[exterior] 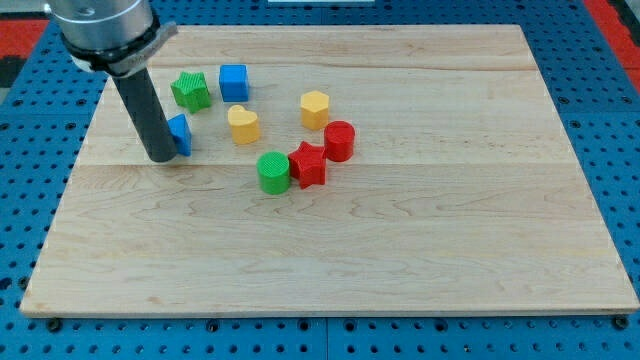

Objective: Point your arm at the red circle

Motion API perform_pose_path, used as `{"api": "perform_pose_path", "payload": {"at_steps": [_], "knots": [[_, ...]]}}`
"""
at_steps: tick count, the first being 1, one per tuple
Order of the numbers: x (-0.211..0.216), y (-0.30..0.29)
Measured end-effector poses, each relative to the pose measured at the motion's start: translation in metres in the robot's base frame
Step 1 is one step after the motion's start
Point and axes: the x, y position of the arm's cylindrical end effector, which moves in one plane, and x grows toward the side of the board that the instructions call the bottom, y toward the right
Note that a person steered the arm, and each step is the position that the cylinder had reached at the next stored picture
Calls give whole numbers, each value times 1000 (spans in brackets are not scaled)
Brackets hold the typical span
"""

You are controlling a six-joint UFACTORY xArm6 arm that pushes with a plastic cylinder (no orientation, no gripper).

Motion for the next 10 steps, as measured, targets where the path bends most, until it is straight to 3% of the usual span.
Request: {"api": "perform_pose_path", "payload": {"at_steps": [1, 2, 3, 4, 5, 6, 7, 9, 10], "knots": [[-4, 2], [46, 6], [54, 66], [54, 85], [100, 78], [134, 153], [98, 239], [32, 211], [23, 186]]}}
